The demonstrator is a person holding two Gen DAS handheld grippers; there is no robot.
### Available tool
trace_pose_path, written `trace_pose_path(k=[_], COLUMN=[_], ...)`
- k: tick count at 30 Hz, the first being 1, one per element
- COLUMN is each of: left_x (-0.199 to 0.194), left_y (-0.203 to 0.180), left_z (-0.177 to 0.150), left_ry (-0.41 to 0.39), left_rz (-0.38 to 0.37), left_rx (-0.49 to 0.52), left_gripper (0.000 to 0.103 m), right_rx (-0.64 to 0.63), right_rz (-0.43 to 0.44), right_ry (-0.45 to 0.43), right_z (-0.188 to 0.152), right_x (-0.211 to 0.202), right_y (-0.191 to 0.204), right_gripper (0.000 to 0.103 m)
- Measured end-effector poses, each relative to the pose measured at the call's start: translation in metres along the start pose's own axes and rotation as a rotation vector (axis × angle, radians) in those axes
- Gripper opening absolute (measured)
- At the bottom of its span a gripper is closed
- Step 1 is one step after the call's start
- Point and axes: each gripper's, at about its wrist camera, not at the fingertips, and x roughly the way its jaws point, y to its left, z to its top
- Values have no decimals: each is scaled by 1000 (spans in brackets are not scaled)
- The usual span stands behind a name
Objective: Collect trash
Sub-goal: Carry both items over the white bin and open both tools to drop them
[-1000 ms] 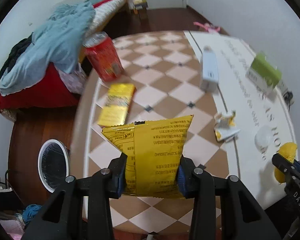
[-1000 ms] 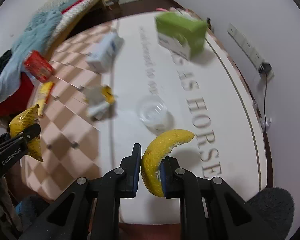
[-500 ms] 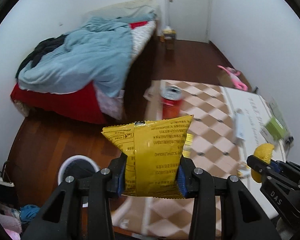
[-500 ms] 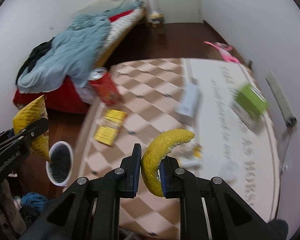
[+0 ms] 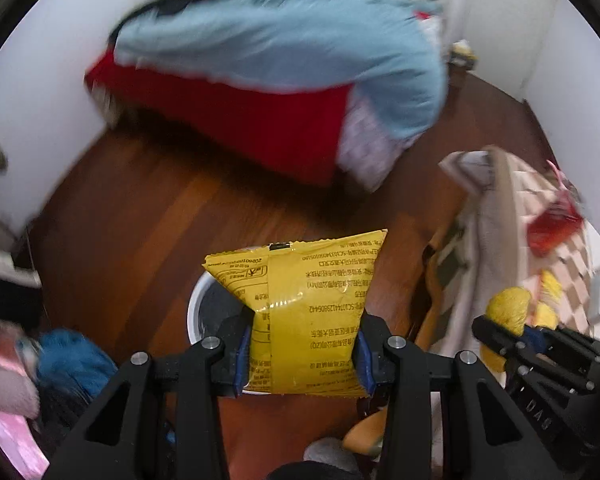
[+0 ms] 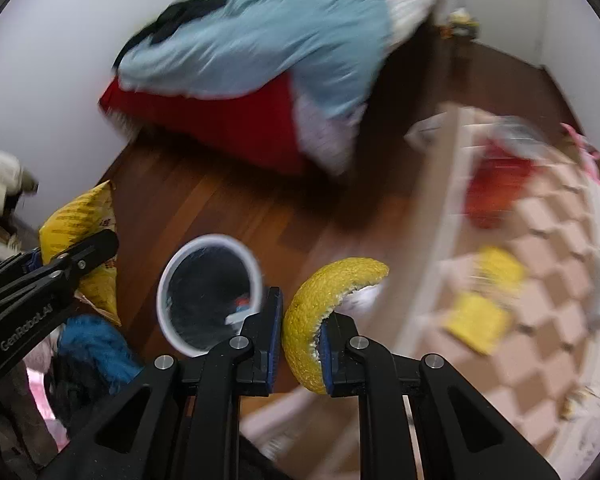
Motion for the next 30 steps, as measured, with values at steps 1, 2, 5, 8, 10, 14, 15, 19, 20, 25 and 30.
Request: trace_pose_path(k=[1, 2, 5, 8, 10, 14, 15, 19, 20, 25, 30], left_x=[19, 33, 74, 107, 124, 143, 141, 132, 130, 113, 97], left_y=[16, 28, 60, 82, 91, 105, 112, 136, 139, 151, 158], left_z=[-1, -2, -9, -15, -16, -16, -18, -20, -21, -28, -39], left_ry=[50, 81, 161, 229, 267, 314, 310, 268, 265, 215, 175], left_rz=[-33, -53, -80, -109, -148, -185, -188, -157, -133, 37, 148], left_rx=[-32, -64, -133, -197, -229, -276, -288, -342, -341, -306, -294], left_gripper=[37, 37, 37, 37, 38, 44, 58, 94, 95, 97, 97], right_rx=[-15, -27, -46, -53, -63, -74, -76, -94, -102, -134, -171], right_rz=[18, 35, 70, 93, 98, 102, 103, 104, 107, 126, 97], right_ry=[22, 49, 136, 206, 238, 286, 293, 315, 323, 337, 317], right_z=[2, 2, 3, 3, 2, 2, 2, 4, 6, 9, 6], right_x=[16, 34, 90, 134, 156, 195, 202, 225, 232, 248, 249], right_y=[12, 25, 53, 73, 80, 90, 93, 103, 108, 127, 138], right_gripper=[17, 17, 17, 17, 17, 17, 17, 17, 17, 44, 99])
